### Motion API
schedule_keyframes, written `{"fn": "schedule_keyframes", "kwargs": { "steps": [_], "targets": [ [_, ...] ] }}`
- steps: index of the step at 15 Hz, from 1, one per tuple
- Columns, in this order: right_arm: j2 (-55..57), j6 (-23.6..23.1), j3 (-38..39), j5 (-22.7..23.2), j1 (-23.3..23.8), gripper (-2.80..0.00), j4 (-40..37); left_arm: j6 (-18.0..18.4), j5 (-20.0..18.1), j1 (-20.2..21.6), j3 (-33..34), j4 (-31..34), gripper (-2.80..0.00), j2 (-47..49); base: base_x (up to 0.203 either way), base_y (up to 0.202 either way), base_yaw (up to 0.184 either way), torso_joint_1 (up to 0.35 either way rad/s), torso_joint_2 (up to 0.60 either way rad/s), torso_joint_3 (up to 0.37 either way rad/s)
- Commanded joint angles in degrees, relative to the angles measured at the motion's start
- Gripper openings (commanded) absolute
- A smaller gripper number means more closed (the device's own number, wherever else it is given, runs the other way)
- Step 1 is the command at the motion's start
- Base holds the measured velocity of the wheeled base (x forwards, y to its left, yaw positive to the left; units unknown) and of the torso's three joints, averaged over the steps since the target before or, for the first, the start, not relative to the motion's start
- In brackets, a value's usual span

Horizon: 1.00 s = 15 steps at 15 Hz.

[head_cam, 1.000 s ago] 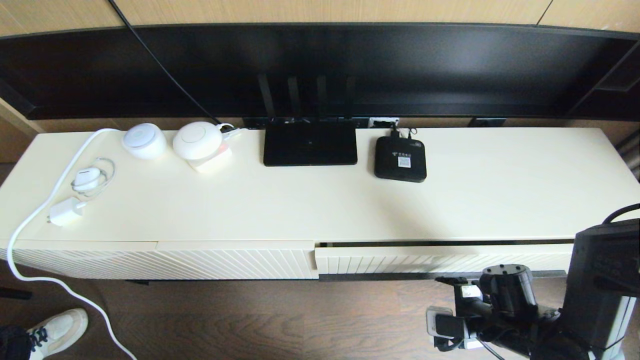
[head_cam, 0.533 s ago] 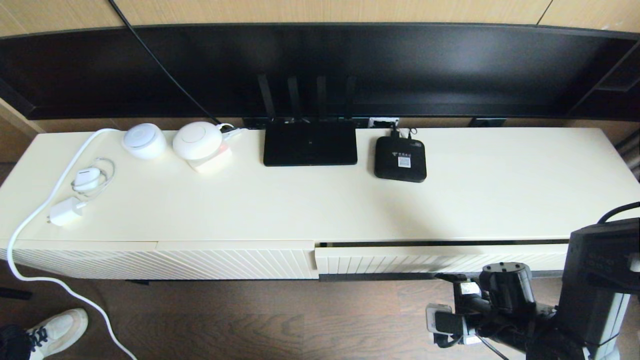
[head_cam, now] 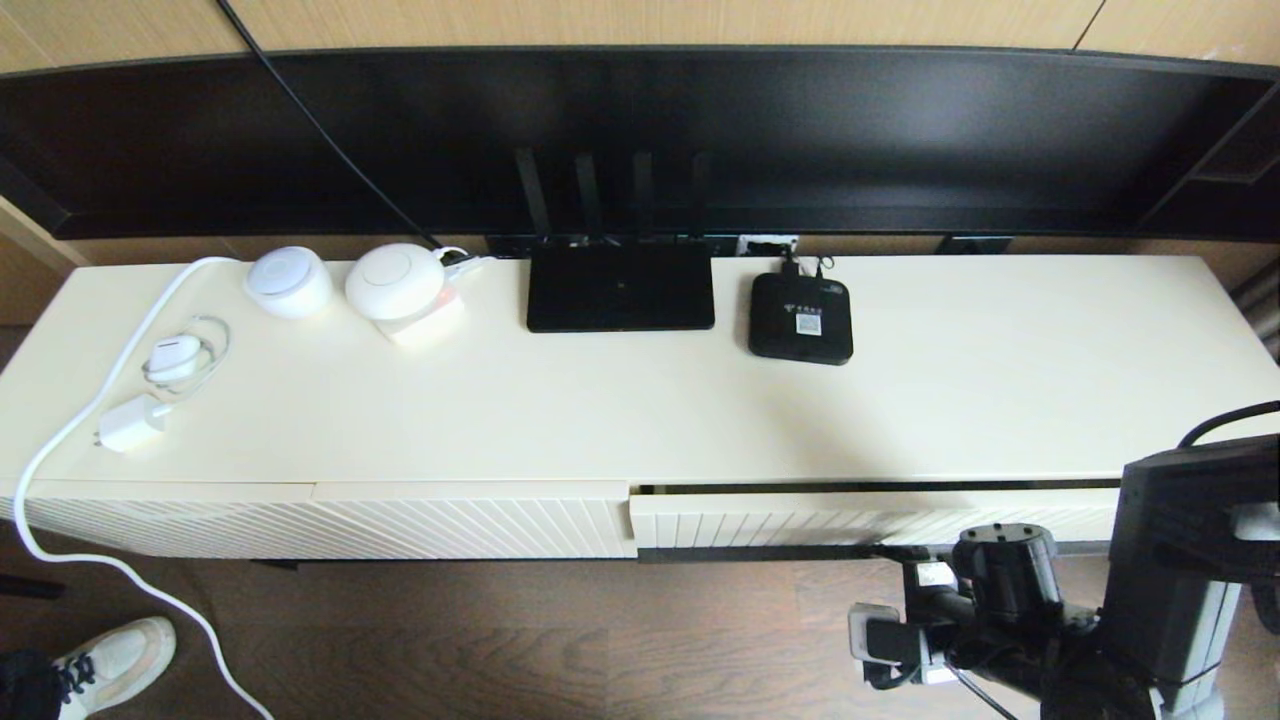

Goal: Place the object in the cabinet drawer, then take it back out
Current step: Open the drawer

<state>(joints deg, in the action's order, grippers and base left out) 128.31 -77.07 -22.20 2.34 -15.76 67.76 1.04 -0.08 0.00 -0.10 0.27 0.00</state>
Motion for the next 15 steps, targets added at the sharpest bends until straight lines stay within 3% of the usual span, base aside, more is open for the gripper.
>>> {"fn": "schedule_keyframes", "kwargs": {
  "steps": [1, 15],
  "targets": [
    [0.5, -0.5, -0.5, 0.0, 0.1, 0.00, 0.4, 0.0, 0.0, 0.0, -0.1, 0.0, -2.80, 0.0, 0.000, 0.000, 0.000, 0.000, 0.00, 0.000],
    [-2.1, -0.9, 10.6, 1.3, 0.1, 0.00, 4.9, 0.0, 0.0, 0.0, 0.0, 0.0, -2.80, 0.0, 0.000, 0.000, 0.000, 0.000, 0.00, 0.000]
  ]
}}
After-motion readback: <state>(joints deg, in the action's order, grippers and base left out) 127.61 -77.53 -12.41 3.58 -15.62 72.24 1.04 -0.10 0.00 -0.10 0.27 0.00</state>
